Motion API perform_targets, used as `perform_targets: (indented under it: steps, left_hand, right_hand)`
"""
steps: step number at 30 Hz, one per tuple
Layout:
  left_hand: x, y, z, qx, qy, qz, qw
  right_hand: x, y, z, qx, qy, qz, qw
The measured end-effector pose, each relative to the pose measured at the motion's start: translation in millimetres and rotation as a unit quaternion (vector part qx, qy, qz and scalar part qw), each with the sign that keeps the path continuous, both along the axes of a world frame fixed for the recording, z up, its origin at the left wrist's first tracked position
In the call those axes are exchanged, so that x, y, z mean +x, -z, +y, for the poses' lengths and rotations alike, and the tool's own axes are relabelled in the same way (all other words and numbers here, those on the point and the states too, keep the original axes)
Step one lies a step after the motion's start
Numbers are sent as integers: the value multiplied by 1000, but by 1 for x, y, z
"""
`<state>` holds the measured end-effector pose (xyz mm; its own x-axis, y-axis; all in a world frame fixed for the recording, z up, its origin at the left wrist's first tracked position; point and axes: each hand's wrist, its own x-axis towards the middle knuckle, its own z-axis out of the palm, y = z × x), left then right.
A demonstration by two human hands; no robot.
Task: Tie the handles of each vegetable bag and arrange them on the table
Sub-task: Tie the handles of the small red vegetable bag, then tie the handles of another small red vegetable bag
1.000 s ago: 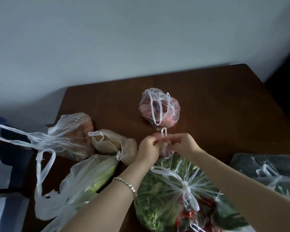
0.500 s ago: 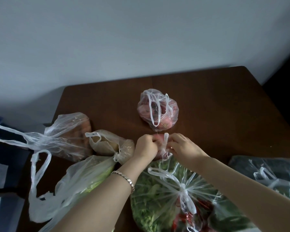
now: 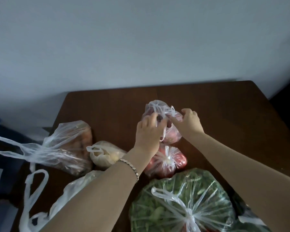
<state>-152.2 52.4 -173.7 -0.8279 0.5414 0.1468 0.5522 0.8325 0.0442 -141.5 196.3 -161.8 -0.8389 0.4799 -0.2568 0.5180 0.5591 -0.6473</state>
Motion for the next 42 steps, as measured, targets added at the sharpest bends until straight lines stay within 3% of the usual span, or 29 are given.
perform_targets:
  steps: [2, 4, 5, 7, 10, 13, 17, 24, 28, 36, 42]
  left_hand:
    - [-12, -2, 5, -104, 56, 7, 993]
    - [-22, -1, 8, -142, 97, -2, 985]
    - [-26, 0, 5, -136, 98, 17, 986]
    - [-31, -2, 0, -116, 69, -34, 990]
    - [-36, -26, 3, 51, -36, -105, 992]
    - [-39, -59, 22, 212, -112, -169, 956]
    - [-32, -77, 66, 295, -131, -259, 910]
    - [15, -98, 146, 397, -206, -316, 837]
    - [46, -107, 176, 400, -205, -330, 830]
    - [87, -109, 205, 369, -191, -350, 840]
    - [94, -113, 194, 431, -189, -299, 830]
  right_hand:
    - [-20, 10, -4, 40, -20, -118, 992]
    - [-30, 26, -7, 77, -59, -181, 979]
    - [-31, 29, -8, 75, -61, -180, 979]
    - [-28, 31, -8, 39, -41, -116, 992]
    - [-17, 11, 5, -46, 60, 55, 996]
    - [-8, -16, 30, -73, 148, 149, 975]
    - [-1, -29, 62, -115, 191, 166, 960]
    - [45, -40, 127, -155, 232, 196, 940]
    - [72, -53, 167, -213, 176, 226, 934]
    - [119, -61, 203, -264, 54, 137, 953]
    - [123, -74, 189, -212, -84, 113, 967]
